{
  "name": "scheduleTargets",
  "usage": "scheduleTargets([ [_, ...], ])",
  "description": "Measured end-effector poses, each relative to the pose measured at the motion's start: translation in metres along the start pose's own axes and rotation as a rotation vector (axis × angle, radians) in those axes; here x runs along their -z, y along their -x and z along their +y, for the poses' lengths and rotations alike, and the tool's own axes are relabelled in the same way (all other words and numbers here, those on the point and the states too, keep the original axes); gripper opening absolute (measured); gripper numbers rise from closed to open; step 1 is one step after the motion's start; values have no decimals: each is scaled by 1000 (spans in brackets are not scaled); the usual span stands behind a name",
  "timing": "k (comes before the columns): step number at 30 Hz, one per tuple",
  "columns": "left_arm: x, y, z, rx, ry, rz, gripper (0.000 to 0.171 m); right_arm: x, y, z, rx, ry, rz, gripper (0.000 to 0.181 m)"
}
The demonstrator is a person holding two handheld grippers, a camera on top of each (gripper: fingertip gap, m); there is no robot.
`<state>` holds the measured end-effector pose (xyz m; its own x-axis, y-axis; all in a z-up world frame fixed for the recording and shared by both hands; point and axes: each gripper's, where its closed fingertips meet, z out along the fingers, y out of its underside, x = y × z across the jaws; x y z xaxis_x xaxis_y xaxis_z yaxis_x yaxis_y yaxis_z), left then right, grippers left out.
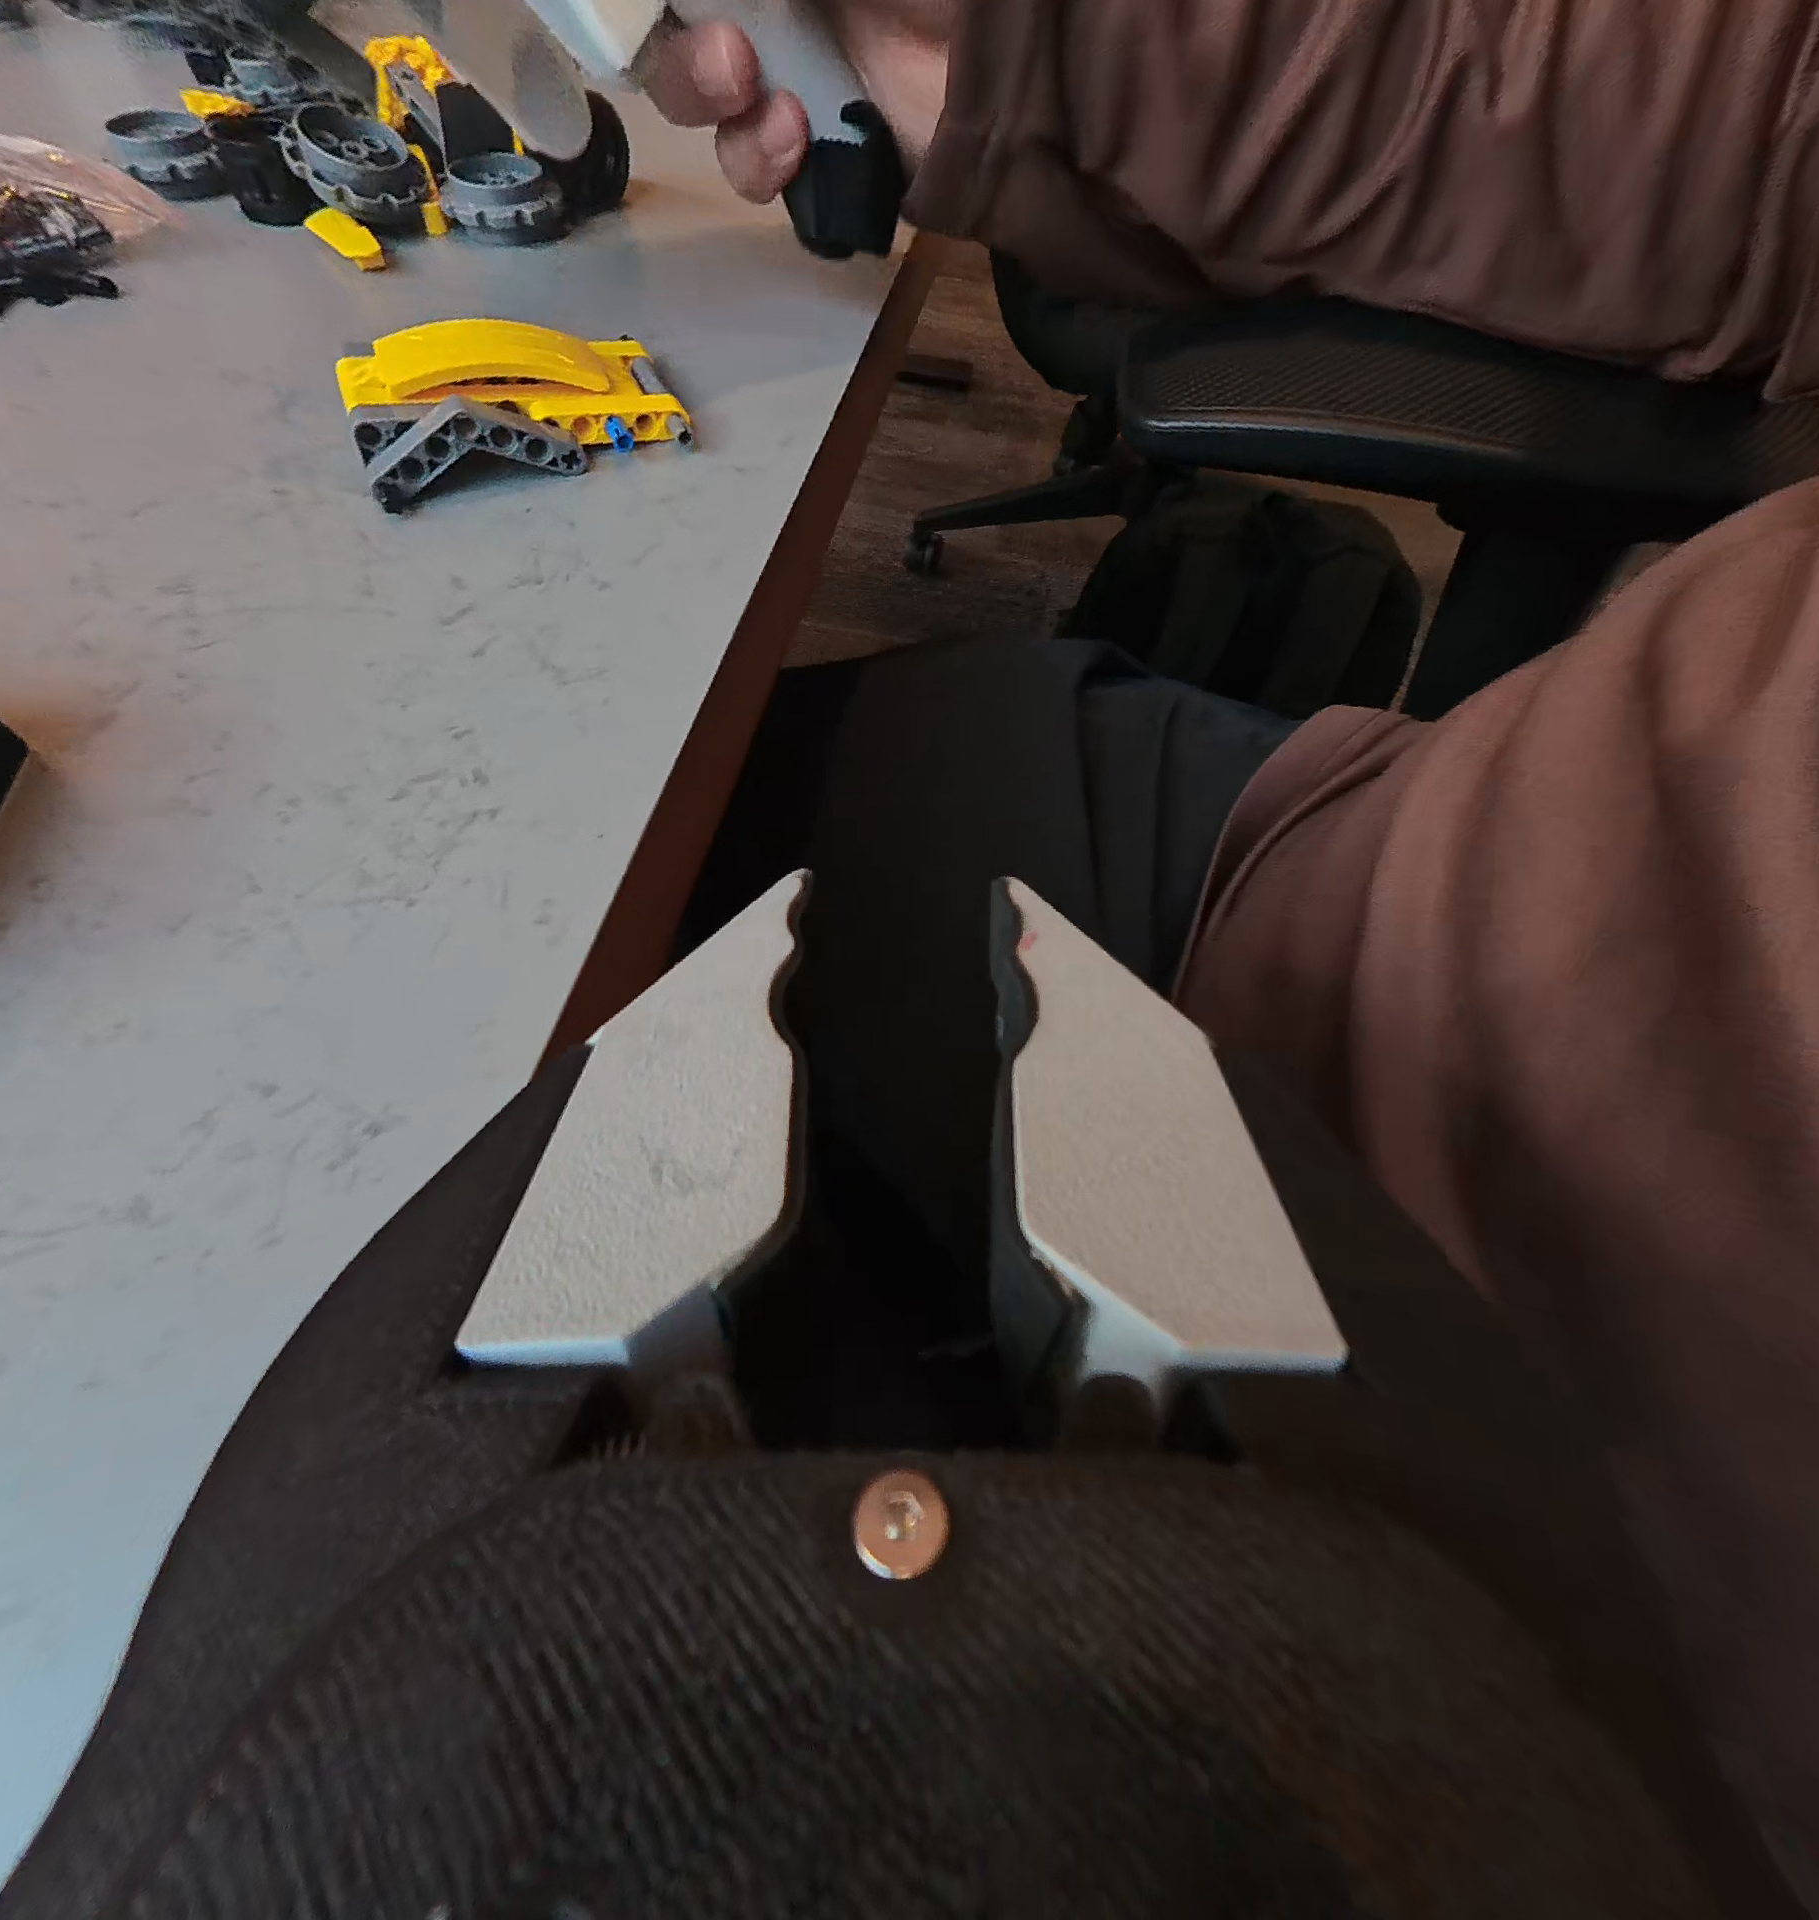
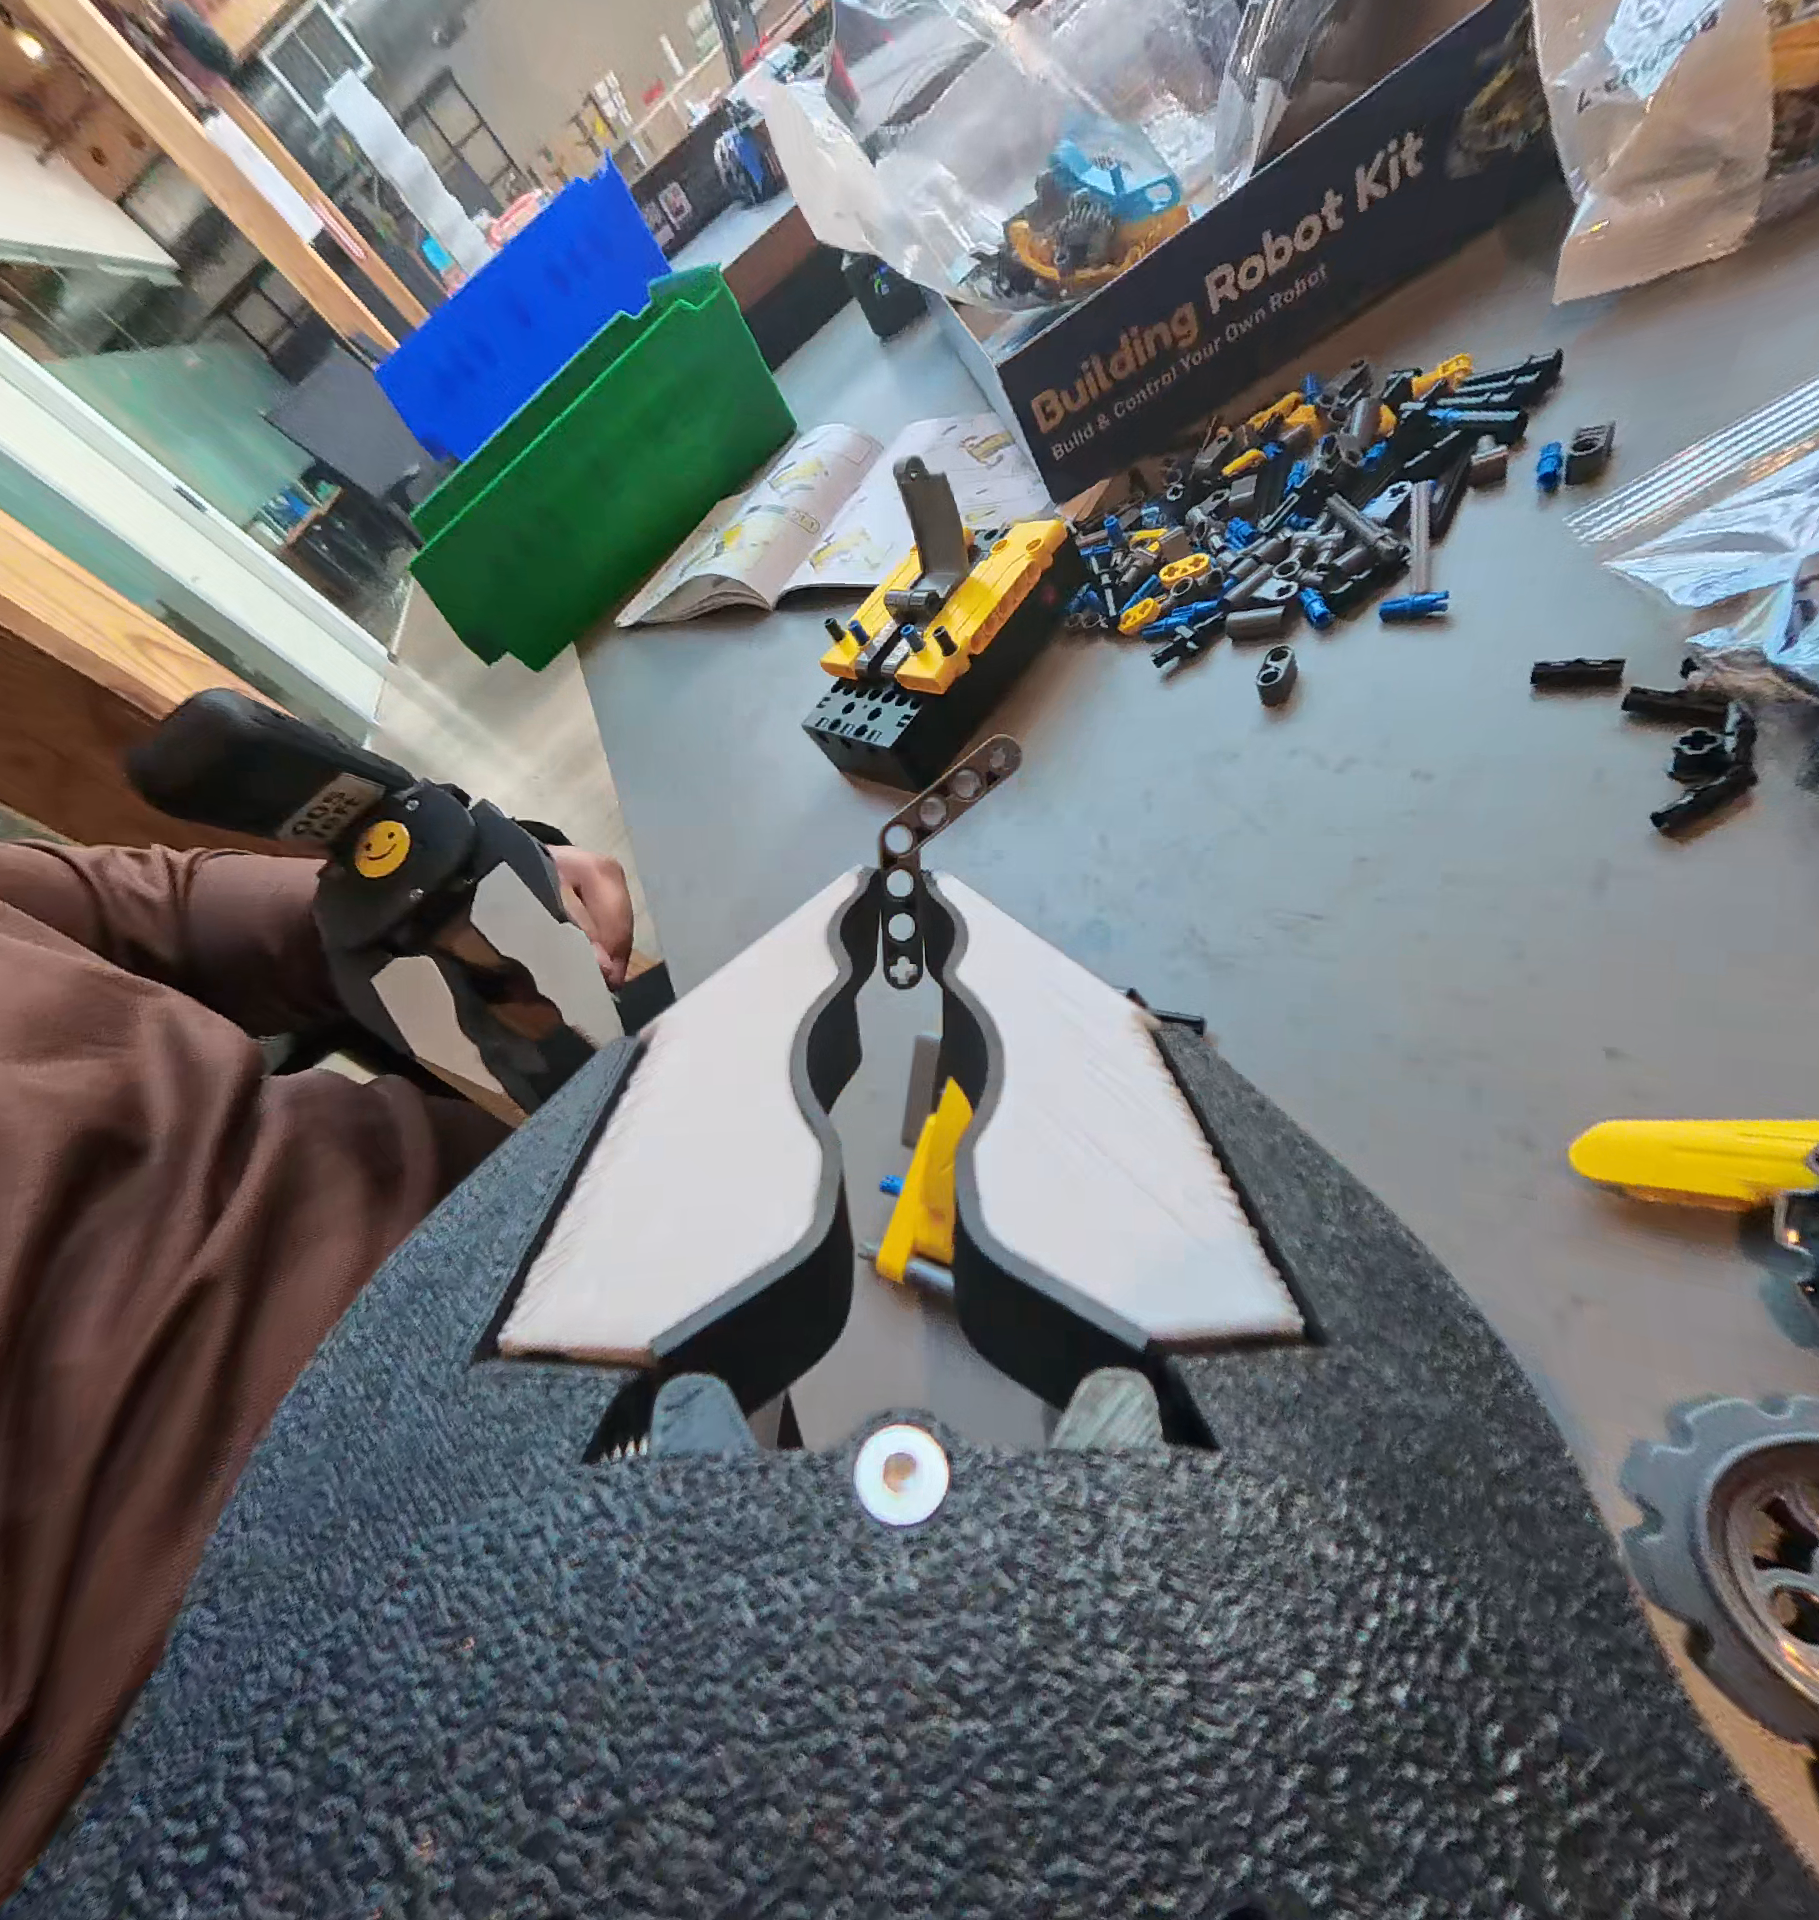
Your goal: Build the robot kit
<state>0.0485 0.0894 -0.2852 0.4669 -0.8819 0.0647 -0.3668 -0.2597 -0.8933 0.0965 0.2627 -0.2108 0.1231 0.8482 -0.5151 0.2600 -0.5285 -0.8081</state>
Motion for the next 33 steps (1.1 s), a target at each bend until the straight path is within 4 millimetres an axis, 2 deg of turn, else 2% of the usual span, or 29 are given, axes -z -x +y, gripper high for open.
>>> scheduleTargets([
  [3,-6,-3,-3,-29,-6,-7,27,1,-5,-2,63,-13,56,7],
  [6,-11,-6,-7,-34,-17,-3,27,2,9,-12,68,-63,-10,7],
  [11,-6,-10,-13,-68,-44,-5,30,-1,34,-14,109,-75,-140,7],
  [15,4,-7,-12,-106,-53,-22,25,-9,41,-17,114,-104,-174,7],
  [19,13,-1,-18,-90,-88,-33,23,-13,45,-22,151,-144,-188,7],
  [24,20,7,-28,-23,-150,-10,22,-8,41,-20,150,-162,-190,7],
  [33,17,9,-39,17,-194,71,21,11,32,-19,122,-203,-176,7],
])
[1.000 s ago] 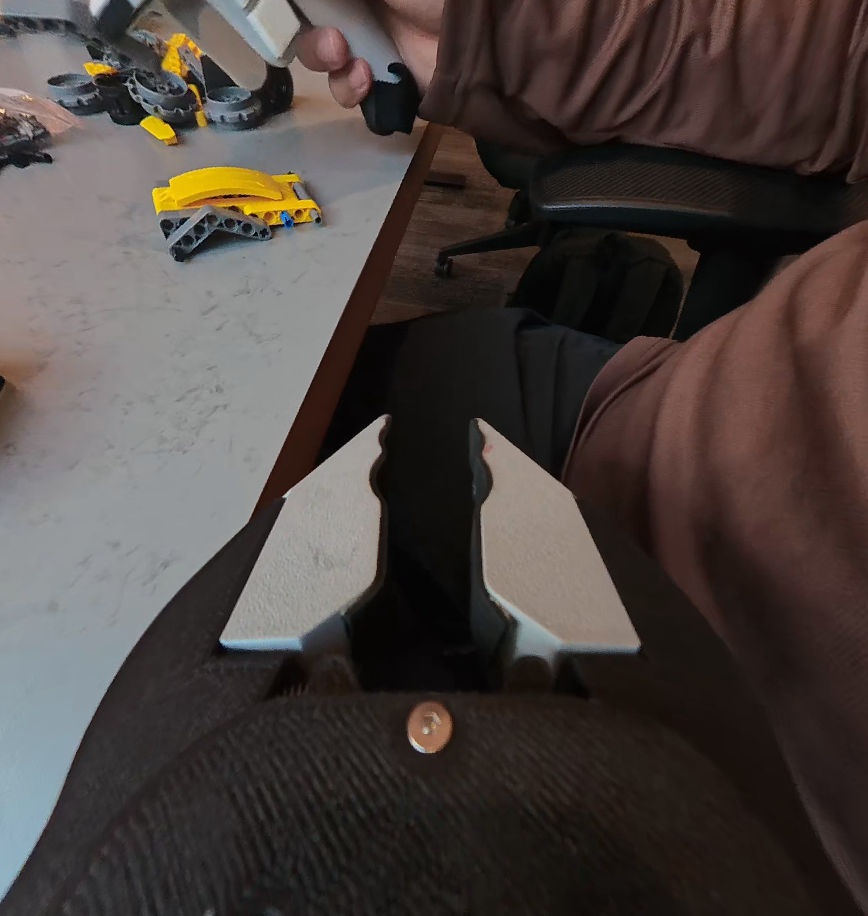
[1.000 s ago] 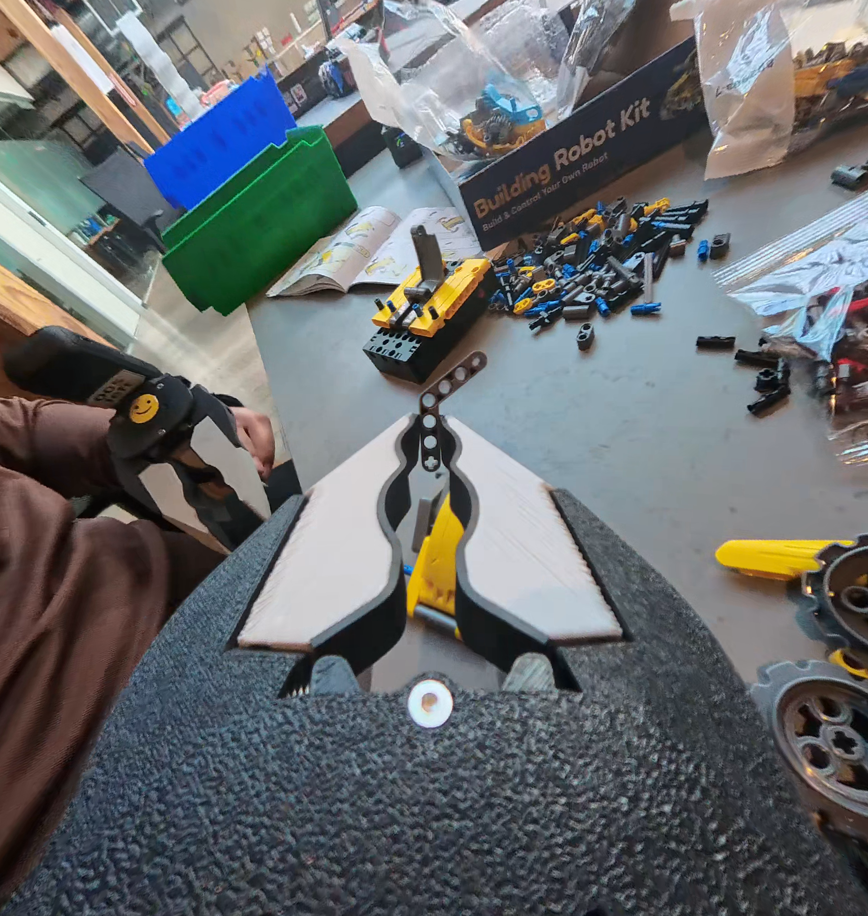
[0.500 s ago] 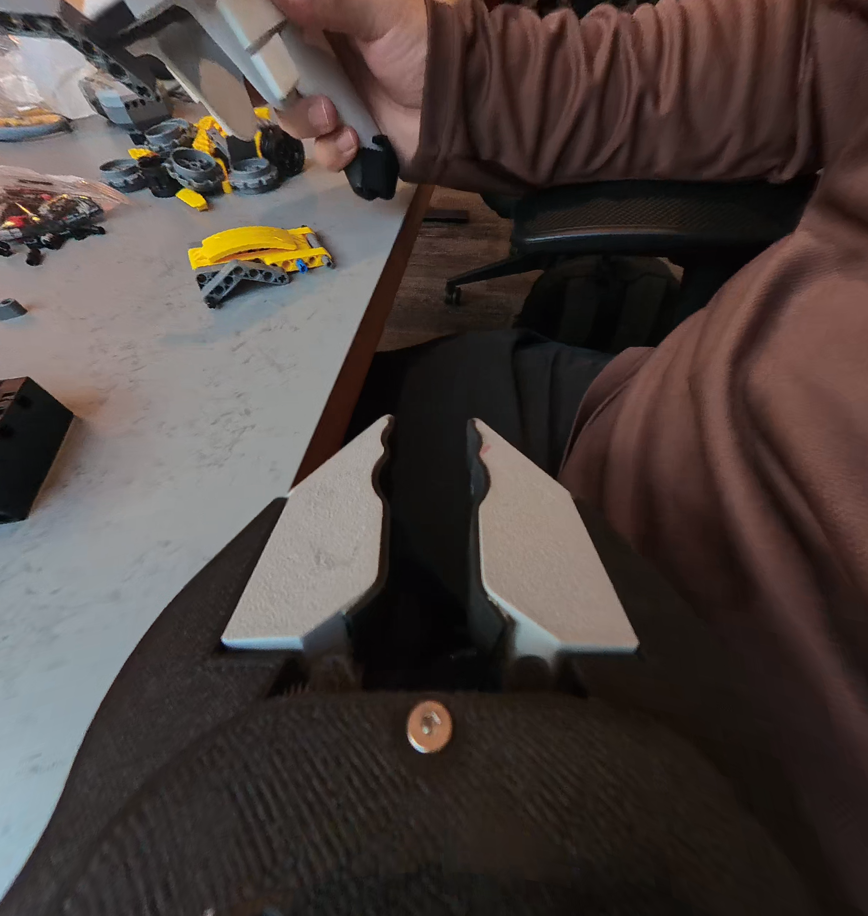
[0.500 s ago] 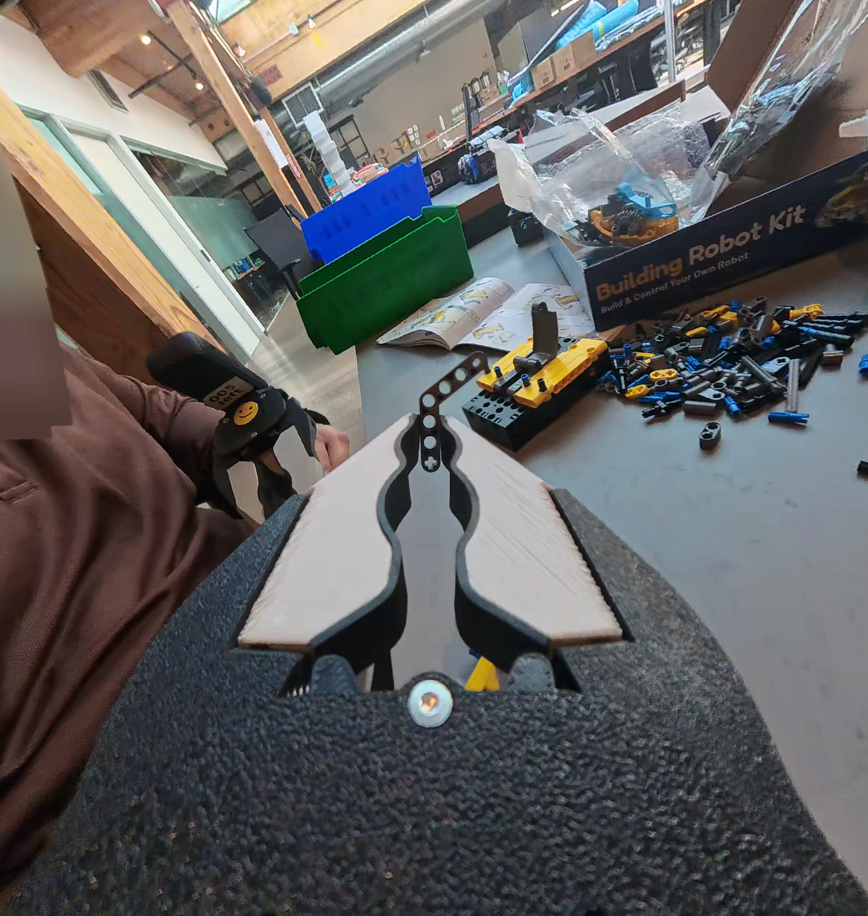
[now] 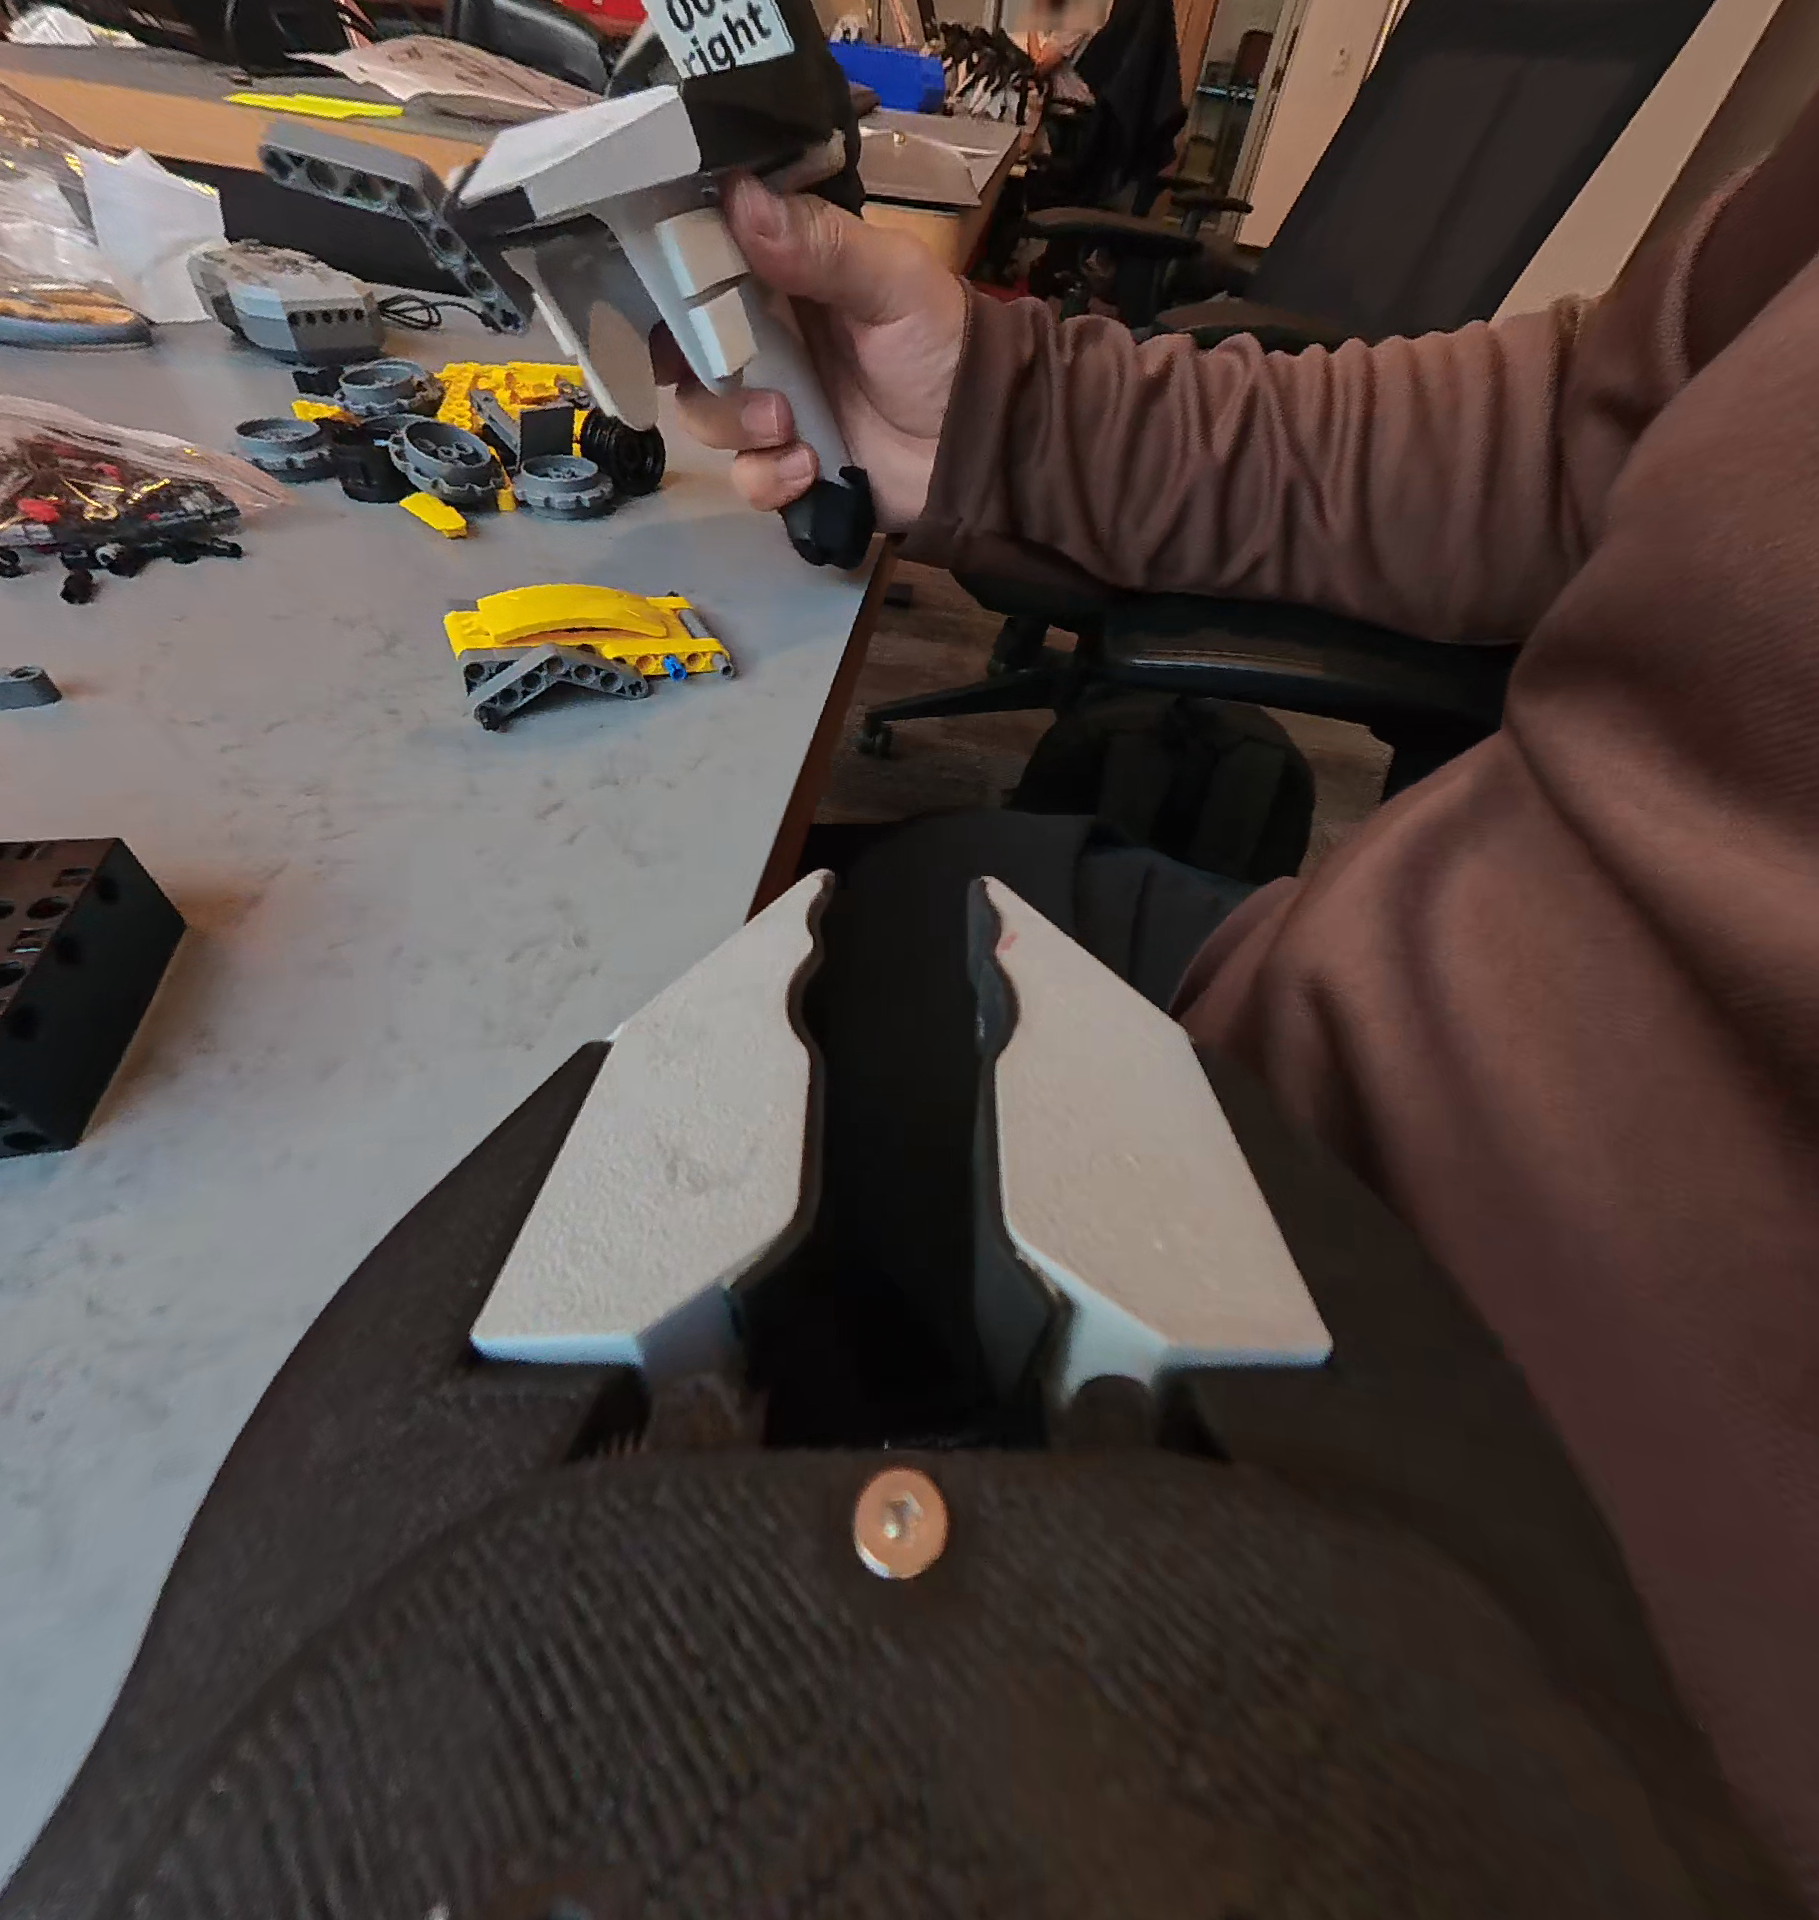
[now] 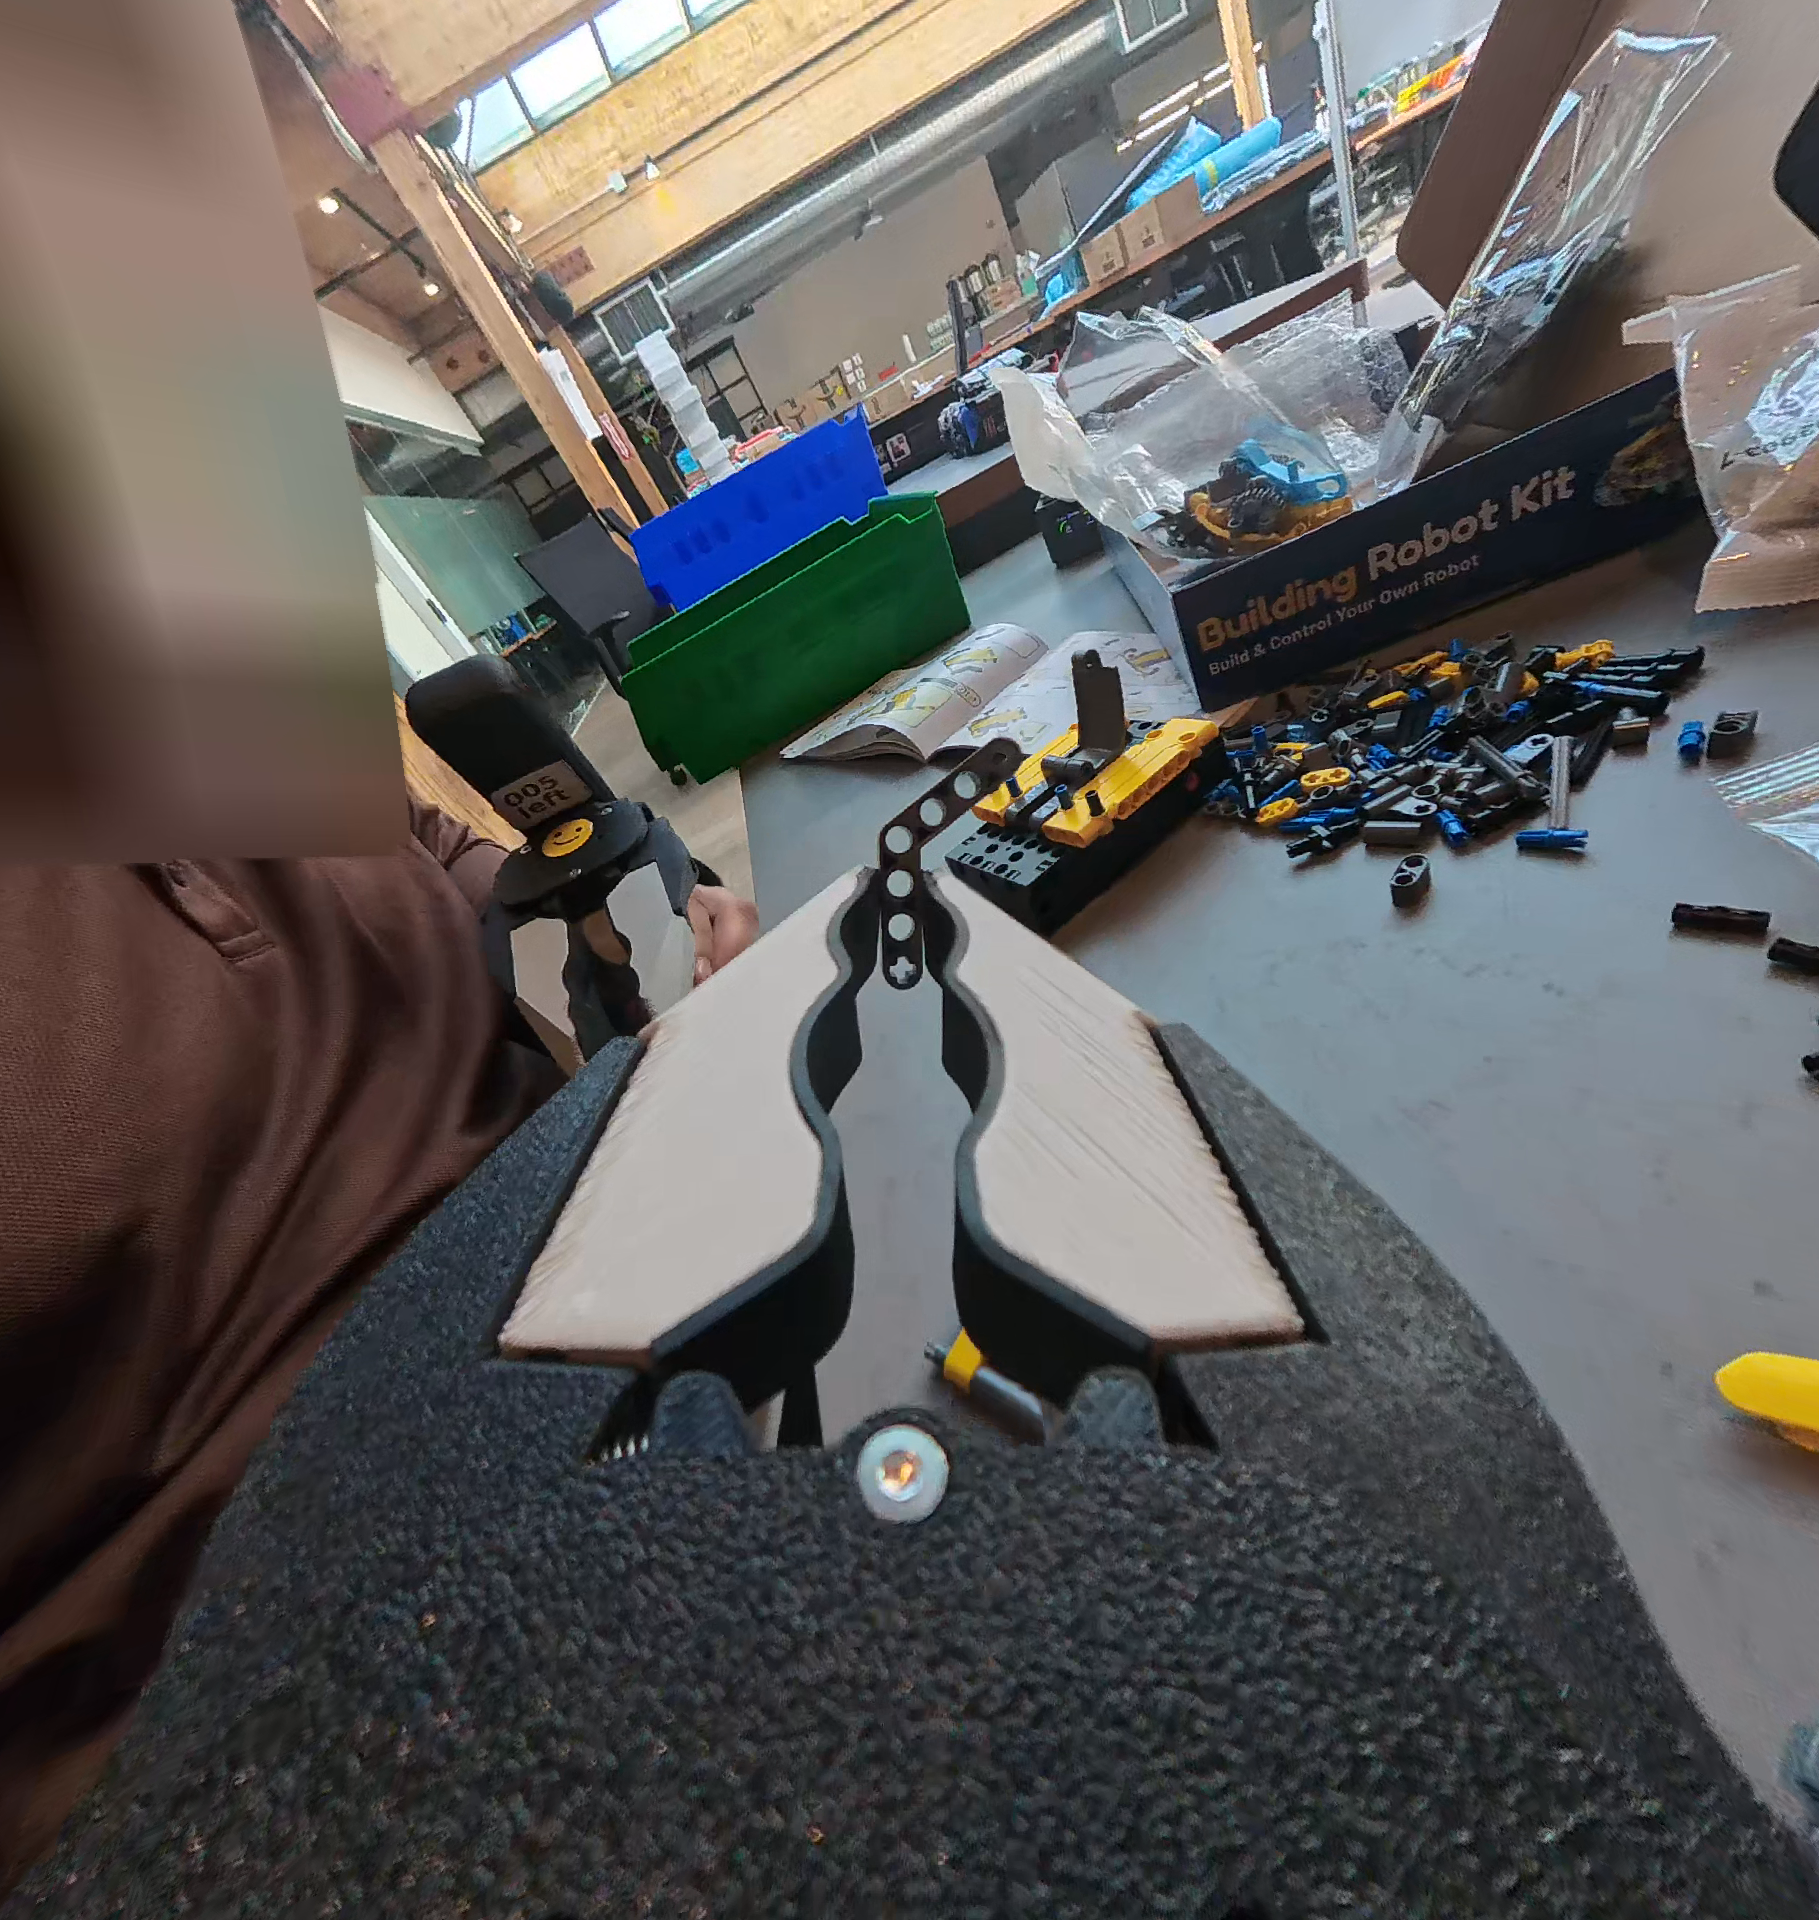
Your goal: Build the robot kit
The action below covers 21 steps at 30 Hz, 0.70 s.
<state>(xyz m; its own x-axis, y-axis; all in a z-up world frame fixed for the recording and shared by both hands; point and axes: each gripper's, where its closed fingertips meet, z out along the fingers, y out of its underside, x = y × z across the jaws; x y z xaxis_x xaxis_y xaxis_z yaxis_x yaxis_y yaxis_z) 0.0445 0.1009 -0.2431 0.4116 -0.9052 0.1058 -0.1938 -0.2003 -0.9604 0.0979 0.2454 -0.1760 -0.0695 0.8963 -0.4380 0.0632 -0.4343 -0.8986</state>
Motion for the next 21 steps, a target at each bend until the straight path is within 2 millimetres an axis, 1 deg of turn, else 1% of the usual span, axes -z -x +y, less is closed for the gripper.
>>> scheduleTargets([
  [4,-4,4,0,-23,7,-2,20,3,4,7,-50,12,-53,7],
  [8,-6,6,-3,-18,-7,6,19,1,19,5,-102,2,-161,7],
  [11,-8,9,-2,-15,-5,8,18,-1,26,7,-99,14,-189,7],
  [13,-8,8,-4,14,-17,35,18,-3,30,8,-109,14,-212,6],
  [15,-6,5,-10,53,-48,70,16,-4,35,6,-128,3,-242,6],
  [17,-2,8,-14,66,-79,56,16,-6,42,3,-136,-8,-276,6],
  [19,-1,13,-13,56,-76,24,16,-9,50,-2,-162,-23,-327,6],
  [21,0,14,-9,32,-54,-1,16,-12,54,-3,-182,-30,-354,6],
])
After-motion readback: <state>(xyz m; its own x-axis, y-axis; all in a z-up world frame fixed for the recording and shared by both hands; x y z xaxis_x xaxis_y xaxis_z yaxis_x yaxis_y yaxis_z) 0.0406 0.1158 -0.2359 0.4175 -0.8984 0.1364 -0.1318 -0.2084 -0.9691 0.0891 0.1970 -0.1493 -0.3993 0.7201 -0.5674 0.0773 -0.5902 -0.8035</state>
